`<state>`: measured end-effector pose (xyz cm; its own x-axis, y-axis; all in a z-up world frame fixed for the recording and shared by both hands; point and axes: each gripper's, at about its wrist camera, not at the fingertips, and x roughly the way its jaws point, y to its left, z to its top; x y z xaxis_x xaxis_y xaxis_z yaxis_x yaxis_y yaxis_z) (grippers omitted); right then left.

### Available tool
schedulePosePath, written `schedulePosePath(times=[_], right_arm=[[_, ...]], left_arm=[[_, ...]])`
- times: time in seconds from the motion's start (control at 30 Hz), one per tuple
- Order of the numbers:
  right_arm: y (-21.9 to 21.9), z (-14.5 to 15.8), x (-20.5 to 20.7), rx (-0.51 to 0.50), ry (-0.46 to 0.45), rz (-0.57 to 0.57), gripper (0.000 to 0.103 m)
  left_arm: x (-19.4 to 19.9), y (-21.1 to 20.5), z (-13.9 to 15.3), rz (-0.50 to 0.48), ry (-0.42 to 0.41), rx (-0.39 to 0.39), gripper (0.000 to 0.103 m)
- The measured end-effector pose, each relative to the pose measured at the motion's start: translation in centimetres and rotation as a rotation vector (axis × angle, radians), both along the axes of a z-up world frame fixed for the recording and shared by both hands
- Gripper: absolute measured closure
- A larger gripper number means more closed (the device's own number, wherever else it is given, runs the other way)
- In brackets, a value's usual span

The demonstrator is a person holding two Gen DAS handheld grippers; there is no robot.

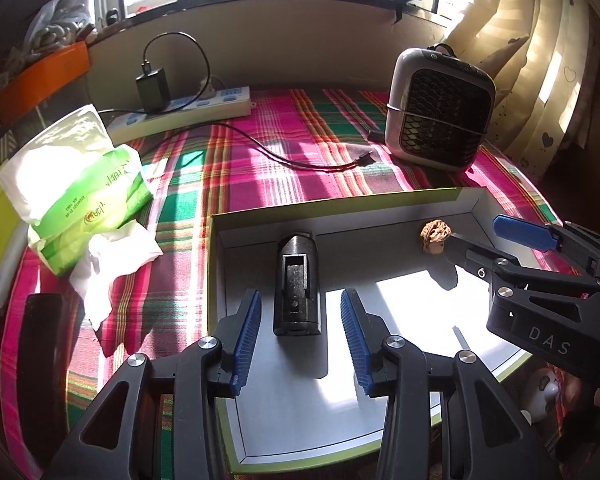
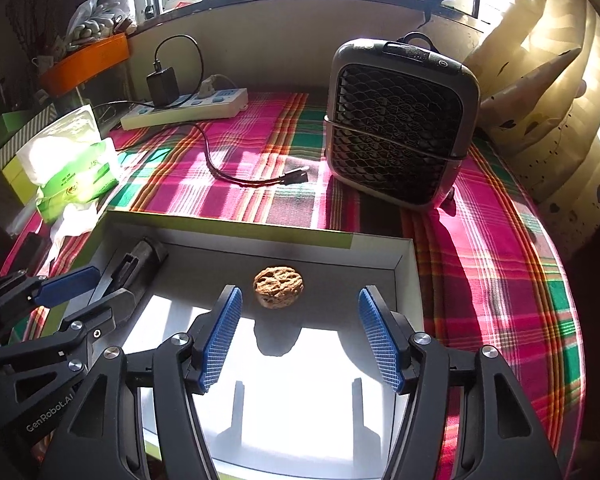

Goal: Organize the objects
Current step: 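Lower and release the walnut with the right tool while the left tool releases the black device, then withdraw both open tools from the box toward the remaining objects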

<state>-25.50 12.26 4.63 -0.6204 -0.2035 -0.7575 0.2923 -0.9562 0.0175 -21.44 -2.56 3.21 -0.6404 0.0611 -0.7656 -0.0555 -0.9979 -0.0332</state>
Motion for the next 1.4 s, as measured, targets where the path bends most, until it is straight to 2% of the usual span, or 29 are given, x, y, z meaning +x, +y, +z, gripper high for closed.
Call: schedulePosePath(times=[0.47, 1.13, 1.4], right_arm=[[3.3, 1.4, 5.3, -0.027, 0.045, -0.033, 0.041], [5.7, 0.7, 12.0, -0.027, 0.067, -0.035, 0.041], [6.0, -0.3, 13.5, -0.046, 0.048, -0.032, 0.041]], left_arm=[[4.8, -0.6, 2.0, -0.018, 0.062, 0.051, 0.063], [10.7, -1.7, 0.6, -0.088, 0.039, 0.129, 0.062], [12.2, -1.2, -0.1, -0.163, 0.026, 0.176, 0.059]])
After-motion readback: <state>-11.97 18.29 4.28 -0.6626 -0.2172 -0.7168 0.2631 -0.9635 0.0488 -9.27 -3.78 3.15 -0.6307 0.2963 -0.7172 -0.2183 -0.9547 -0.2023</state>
